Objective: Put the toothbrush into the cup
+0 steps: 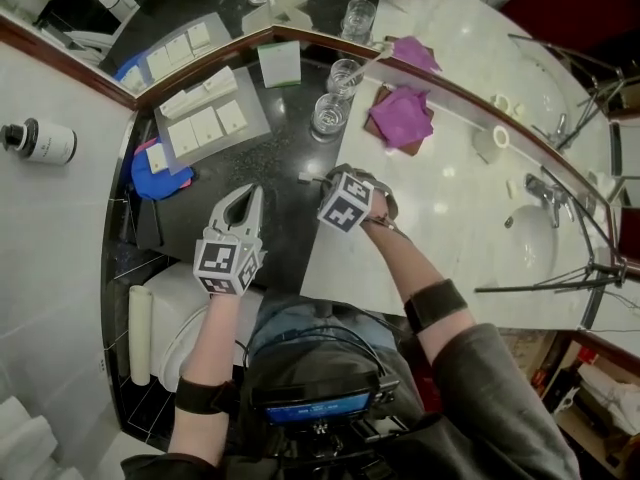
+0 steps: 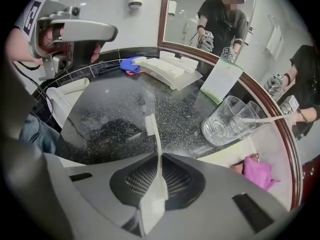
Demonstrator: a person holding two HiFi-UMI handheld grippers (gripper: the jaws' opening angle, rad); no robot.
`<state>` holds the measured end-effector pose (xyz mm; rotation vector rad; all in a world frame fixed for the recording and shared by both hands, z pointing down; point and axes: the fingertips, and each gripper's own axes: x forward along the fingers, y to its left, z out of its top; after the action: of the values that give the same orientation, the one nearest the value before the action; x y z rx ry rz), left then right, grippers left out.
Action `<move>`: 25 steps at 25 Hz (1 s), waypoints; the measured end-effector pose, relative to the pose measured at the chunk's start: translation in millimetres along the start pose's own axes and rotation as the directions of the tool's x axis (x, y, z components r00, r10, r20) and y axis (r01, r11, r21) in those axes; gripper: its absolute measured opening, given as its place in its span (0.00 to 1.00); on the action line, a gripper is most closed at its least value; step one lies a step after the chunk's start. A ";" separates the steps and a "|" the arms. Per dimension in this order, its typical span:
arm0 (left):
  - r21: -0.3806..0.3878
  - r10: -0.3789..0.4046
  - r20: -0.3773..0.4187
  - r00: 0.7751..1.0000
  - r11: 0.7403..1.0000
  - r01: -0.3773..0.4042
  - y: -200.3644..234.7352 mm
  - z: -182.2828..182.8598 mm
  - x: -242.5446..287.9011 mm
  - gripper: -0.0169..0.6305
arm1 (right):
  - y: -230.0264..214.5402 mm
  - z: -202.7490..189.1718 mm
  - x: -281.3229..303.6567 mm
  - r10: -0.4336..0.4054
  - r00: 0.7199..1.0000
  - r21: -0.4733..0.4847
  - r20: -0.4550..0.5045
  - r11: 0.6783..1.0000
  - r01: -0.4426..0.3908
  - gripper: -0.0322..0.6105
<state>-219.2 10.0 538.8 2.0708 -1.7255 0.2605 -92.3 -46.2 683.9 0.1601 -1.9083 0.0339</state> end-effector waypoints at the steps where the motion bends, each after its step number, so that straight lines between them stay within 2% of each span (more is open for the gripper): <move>1: -0.001 0.001 -0.003 1.000 1.000 -0.001 2.5 -1.5 -0.8 0.03 | -0.3 0.0 3.5 -0.001 1.000 -0.003 -0.004 1.000 0.001 0.12; 10: 0.000 -0.004 -0.007 1.000 1.000 0.004 12.5 -5.8 -0.6 0.03 | 1.4 3.4 17.8 -0.019 1.000 -0.053 0.010 0.998 0.019 0.15; 13: 0.000 -0.006 -0.008 1.000 1.000 0.006 12.9 -7.0 0.1 0.03 | 7.1 -2.3 25.3 -0.003 1.000 -0.048 0.006 0.999 0.003 0.28; 25: 0.002 -0.016 -0.010 1.000 1.000 0.016 6.5 -5.7 -0.3 0.03 | 4.5 2.2 9.7 -0.015 0.999 -0.051 0.044 0.999 0.017 0.28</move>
<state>-224.8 11.9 545.0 2.0800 -1.7031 0.2669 -98.1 -42.9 692.5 0.1426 -1.9491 -0.0301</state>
